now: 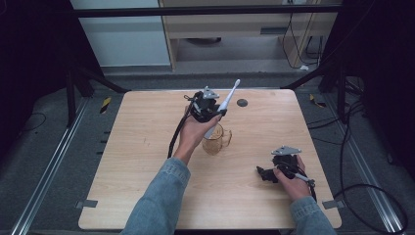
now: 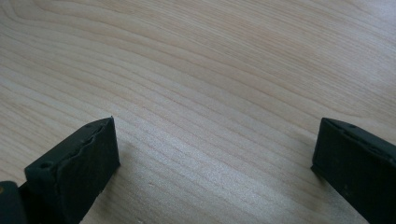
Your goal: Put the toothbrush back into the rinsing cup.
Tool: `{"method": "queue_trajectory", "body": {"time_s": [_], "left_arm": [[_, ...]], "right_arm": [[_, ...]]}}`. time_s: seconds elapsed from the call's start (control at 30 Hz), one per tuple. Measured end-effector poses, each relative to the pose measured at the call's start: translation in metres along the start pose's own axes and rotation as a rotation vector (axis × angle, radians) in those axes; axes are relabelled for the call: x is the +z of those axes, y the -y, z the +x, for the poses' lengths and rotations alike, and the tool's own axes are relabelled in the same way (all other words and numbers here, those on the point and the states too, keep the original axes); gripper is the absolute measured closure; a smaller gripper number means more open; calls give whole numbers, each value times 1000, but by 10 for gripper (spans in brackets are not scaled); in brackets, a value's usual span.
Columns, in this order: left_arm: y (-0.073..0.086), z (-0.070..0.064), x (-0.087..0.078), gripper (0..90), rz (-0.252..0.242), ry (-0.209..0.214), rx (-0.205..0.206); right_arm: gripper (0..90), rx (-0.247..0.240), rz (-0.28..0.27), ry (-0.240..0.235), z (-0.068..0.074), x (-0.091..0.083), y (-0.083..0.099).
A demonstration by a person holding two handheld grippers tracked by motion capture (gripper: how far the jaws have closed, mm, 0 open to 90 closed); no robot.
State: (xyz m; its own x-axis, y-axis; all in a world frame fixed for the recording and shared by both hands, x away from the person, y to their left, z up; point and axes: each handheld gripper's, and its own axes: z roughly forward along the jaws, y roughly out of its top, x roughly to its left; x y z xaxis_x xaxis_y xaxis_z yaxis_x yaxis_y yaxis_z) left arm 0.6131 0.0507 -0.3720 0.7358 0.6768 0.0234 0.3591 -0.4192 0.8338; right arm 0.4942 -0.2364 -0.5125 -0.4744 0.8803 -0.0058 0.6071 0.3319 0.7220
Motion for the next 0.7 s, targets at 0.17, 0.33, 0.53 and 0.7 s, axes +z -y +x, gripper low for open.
{"method": "queue_trajectory", "body": {"time_s": [0.17,0.33,0.53,0.7], "left_arm": [[5,1,0,664,-2,5,-14],[11,2,1,663,2,3,-18],[16,5,2,663,8,2,-27],[21,4,4,662,21,6,-23]], "right_arm": [[6,0,1,4,0,0,0],[5,1,1,5,0,0,0],[5,0,0,7,-1,0,0],[5,2,-1,7,-1,0,0]]}}
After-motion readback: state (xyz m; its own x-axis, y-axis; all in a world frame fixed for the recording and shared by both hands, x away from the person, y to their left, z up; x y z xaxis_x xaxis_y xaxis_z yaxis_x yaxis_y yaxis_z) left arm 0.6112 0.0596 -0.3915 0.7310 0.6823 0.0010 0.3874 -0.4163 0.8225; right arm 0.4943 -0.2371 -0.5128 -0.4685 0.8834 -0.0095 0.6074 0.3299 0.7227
